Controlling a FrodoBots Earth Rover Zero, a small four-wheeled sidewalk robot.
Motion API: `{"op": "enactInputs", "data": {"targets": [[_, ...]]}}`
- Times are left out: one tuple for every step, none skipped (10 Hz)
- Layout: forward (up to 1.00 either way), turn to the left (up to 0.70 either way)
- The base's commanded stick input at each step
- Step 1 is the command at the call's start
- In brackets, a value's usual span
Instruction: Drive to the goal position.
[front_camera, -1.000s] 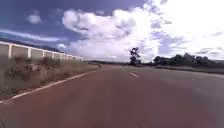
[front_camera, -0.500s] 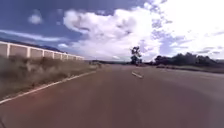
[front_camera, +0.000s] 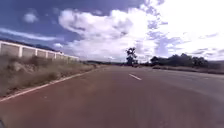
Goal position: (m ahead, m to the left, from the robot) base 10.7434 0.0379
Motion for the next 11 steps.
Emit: {"op": "enactInputs", "data": {"targets": [[1.0,0.0],[1.0,0.0],[1.0,0.0],[1.0,0.0],[1.0,0.0],[1.0,0.0],[1.0,-0.03],[1.0,-0.04],[1.0,-0.06],[1.0,-0.32],[1.0,-0.33]]}}
